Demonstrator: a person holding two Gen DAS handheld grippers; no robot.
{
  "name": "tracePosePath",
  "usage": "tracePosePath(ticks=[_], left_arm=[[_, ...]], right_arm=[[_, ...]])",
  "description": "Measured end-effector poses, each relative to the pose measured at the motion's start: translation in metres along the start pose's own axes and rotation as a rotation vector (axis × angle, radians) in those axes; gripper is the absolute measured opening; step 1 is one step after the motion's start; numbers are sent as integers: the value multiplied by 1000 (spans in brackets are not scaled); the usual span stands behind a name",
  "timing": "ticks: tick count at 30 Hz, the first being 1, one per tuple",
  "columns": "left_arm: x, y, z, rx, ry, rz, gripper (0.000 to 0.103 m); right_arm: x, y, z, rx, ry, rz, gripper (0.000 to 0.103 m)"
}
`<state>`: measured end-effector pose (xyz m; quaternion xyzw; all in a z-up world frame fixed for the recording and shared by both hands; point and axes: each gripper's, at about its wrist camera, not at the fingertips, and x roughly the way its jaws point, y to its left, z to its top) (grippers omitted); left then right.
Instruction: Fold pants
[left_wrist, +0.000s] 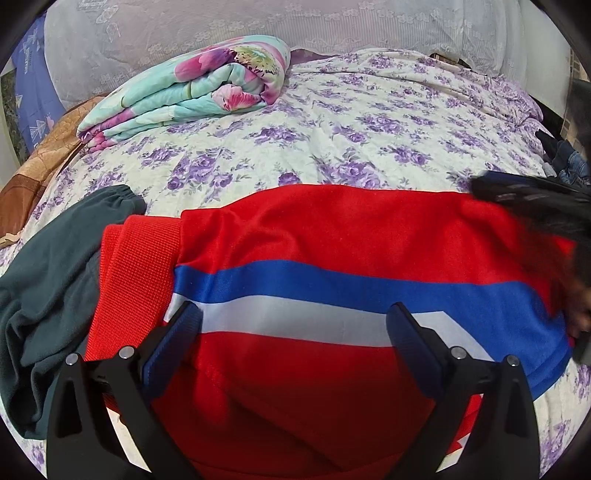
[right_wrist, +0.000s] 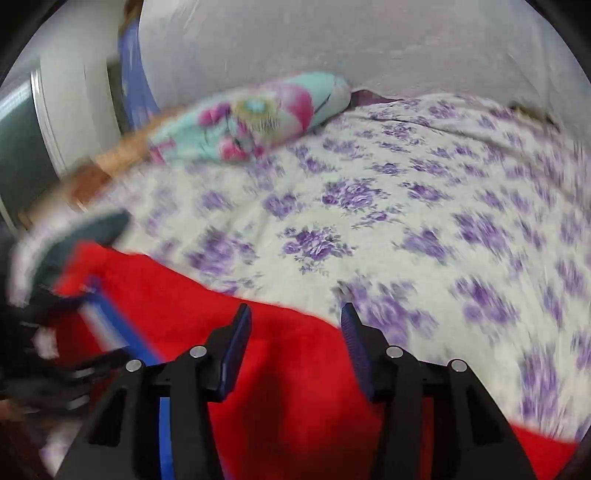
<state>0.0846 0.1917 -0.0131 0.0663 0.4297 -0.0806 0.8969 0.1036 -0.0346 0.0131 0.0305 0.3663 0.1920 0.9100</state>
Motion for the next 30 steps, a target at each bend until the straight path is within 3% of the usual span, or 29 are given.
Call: tracePosePath(ticks=[1,3,5,6,9,12,15,18,20,24,29,30], left_arm=[[0,0,0,-2,-1,-2,98],[0,0,0,-3,-2,-4,98],[0,1,0,-2,-1,-3,98],[0,0,0,-1,-1,-2,98],[0,-1,0,3,-1,15,98],[-1,-3,-1,10,-2,37,99],[-2,-3,-1,12,-4,45,99],[-2,-4,-2,13,-7,52,99],[-3,-4,-2,14,-8,59,99],[-3,-5,-2,13,-11,65,99],[-4,-4,-2,12,-12,65,99],[-4,-4,-3,12,-13,65,99]], right_arm=[[-18,-5,-9,22,-12,34,58],[-45,-8,-33,-5,-18,40,80],[-47,-11,-61,-53,74,20,85],[-40,-21,-78,-45,156,40,86],[-79,-40,-88,37,101,23,85],[-141,-67,-106,147,-34,120,88],[-184,-108,-138,279,-75,45,91],[-210,-152,-177,461,-40,-27,91],[-214,-178,-192,573,-28,-24,91],[-204,-223,-201,776,-85,124,92],[-184,-239,-184,811,-142,98,92],[-182,-236,-181,793,-155,74,87]])
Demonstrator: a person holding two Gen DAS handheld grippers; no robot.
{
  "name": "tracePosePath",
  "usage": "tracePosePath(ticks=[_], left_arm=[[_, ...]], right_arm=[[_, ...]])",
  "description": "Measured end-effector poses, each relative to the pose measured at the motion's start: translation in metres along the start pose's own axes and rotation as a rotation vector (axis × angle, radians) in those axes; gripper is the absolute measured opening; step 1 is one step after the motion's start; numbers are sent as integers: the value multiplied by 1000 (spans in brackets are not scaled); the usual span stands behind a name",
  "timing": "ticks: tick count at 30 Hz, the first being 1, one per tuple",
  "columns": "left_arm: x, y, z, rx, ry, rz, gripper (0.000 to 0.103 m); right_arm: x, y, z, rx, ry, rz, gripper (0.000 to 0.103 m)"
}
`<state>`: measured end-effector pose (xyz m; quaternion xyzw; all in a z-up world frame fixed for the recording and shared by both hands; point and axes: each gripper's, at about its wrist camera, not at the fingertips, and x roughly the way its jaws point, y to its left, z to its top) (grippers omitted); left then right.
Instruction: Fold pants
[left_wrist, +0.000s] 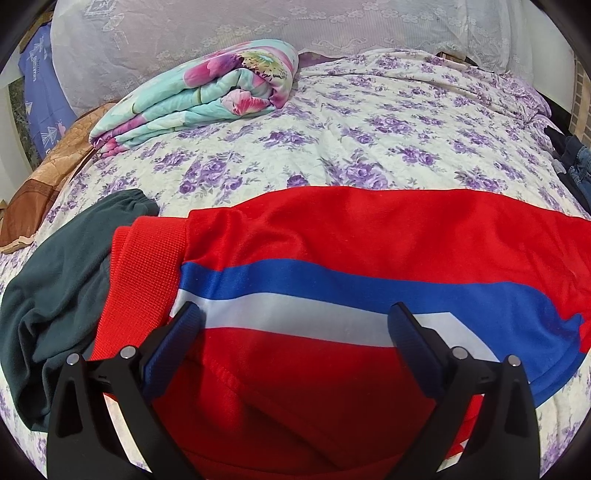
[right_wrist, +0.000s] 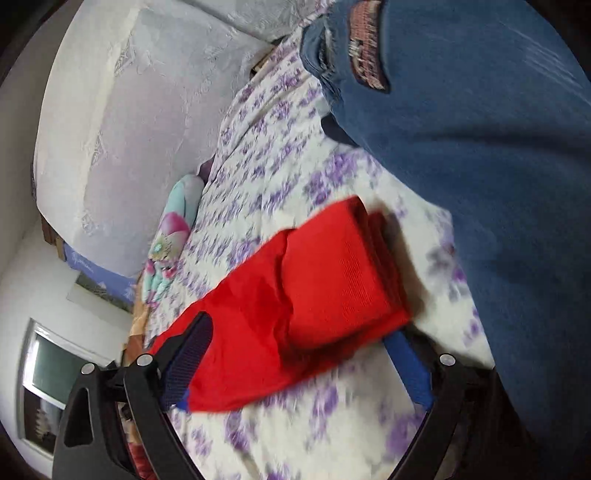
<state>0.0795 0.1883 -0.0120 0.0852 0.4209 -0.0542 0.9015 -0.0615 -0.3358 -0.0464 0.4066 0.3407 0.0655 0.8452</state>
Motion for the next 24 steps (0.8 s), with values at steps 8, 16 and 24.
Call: tracePosePath(ticks=[8,16,24], left_arm=[[-36,-32,-14,11,-57,-123,98],[-26,-126,-37,244,-36,-163,99],[-54,-110,-15,29,-75,-318,98]], right_arm=[[-12,-7,-4,-67,-138,18,24],[-15,6,9,-188,-160,-61,24],[1,-4,7,-188,-74,-89,39]])
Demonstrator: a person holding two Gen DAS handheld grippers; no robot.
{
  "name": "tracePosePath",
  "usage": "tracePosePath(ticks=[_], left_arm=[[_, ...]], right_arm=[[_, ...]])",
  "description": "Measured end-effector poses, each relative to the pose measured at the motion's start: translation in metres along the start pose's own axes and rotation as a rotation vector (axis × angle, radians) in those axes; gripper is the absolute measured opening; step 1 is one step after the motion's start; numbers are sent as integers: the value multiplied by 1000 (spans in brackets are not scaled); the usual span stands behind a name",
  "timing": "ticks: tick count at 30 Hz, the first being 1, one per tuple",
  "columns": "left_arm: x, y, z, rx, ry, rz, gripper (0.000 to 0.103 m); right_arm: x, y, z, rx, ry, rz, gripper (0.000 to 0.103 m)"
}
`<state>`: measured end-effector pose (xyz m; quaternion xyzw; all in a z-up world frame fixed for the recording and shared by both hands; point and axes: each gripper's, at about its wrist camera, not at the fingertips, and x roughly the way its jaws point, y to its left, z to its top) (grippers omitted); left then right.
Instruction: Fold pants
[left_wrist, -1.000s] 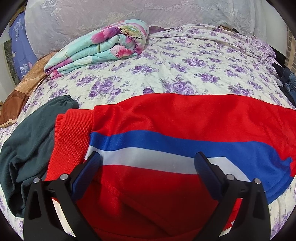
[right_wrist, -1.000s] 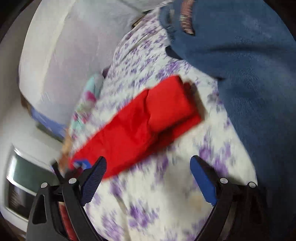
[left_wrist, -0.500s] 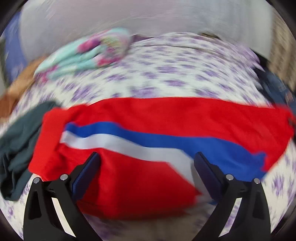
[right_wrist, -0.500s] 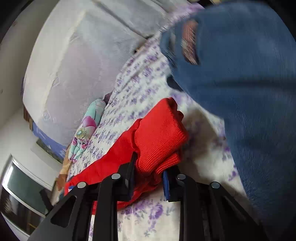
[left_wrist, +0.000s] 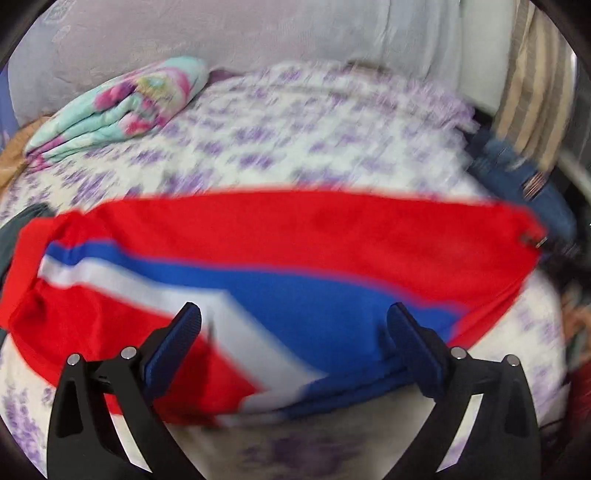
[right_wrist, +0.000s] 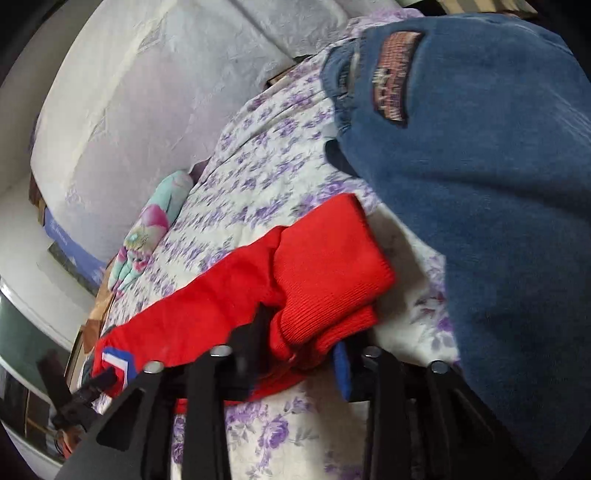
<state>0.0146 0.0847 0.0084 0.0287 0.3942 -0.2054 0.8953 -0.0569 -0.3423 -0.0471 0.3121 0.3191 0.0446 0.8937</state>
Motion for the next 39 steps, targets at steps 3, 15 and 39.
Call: tracePosePath(ticks=[3,15,39], left_arm=[[8,-34,15,78,-7,46,98],[33,-79,13,112,16,3,98],[-47,97,-28,-43,-107,222,99]], right_arm=[[0,0,-2,-8,8,-2,42],[8,8,-3,-52,33,23,63],[-21,63,-10,-211,-161,-111,22]])
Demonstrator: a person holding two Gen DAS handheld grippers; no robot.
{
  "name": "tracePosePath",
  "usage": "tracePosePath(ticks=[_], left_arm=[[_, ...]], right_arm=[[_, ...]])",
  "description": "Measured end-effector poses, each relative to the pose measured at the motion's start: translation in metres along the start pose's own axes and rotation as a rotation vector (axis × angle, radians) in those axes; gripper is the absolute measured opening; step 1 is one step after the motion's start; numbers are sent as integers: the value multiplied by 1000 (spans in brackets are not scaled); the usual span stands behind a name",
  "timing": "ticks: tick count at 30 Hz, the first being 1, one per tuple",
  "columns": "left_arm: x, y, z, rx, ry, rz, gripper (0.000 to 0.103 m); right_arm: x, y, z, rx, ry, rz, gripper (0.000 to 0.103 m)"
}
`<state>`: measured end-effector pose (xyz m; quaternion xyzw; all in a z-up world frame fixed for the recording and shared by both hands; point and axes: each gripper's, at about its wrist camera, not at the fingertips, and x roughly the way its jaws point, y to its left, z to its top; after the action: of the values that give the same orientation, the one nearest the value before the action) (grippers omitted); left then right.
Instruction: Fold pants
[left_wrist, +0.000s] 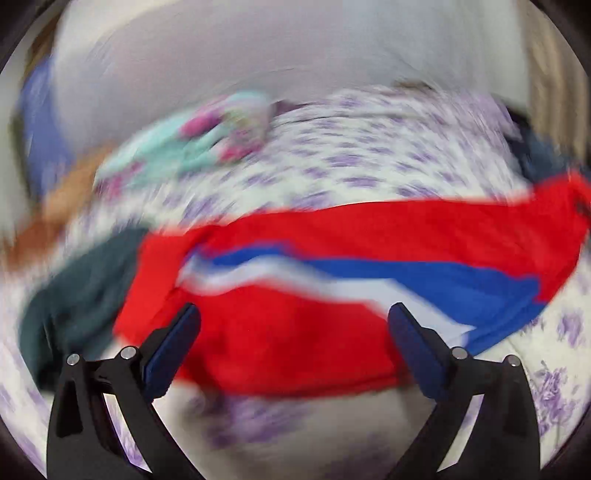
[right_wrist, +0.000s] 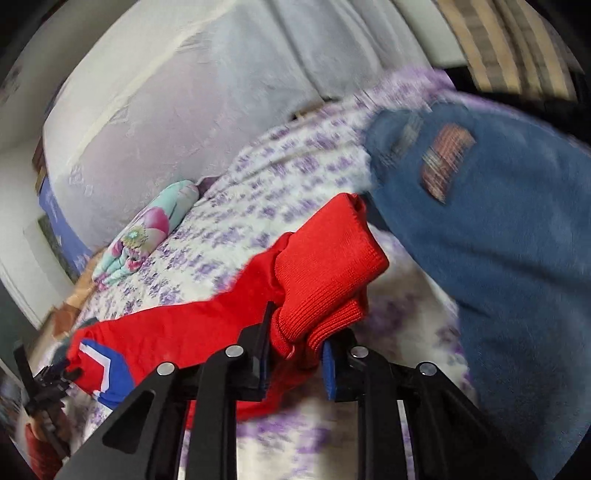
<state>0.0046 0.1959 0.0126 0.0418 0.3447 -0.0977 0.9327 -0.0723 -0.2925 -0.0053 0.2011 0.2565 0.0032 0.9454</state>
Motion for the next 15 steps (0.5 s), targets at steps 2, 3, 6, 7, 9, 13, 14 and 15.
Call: tracePosePath(ticks=[2,3,6,7,9,13,14,15], left_arm=[[-1,52,-11,-283,-28,-255,98],[-6,70,-18,-386,-87,-348,98],[-1,89,-26,-510,-116,-442,98],[0,86,-25,-499,-115,-431,98],[-3,74,-21,-444,-113,-374,98],[-3,61,-19,-380,-86,-298,98],[-4,64,-19,-382,-90,-299,98],[-4,65,-20,-388,-92,-305,98]], right_arm=[[2,26,4,-79,-3,-8,22],[3,40,4,-124,-9,-24,22],[11,87,3,-276,-11,-70,22],[14,101,2,-313,-6,-73,22],[21,130,-2,-394,-1,-78,22],[35,182,-16,-517,6,-53,21],[38,190,-20,-533,13,-42,21],[43,200,-24,-553,26,-29,21]])
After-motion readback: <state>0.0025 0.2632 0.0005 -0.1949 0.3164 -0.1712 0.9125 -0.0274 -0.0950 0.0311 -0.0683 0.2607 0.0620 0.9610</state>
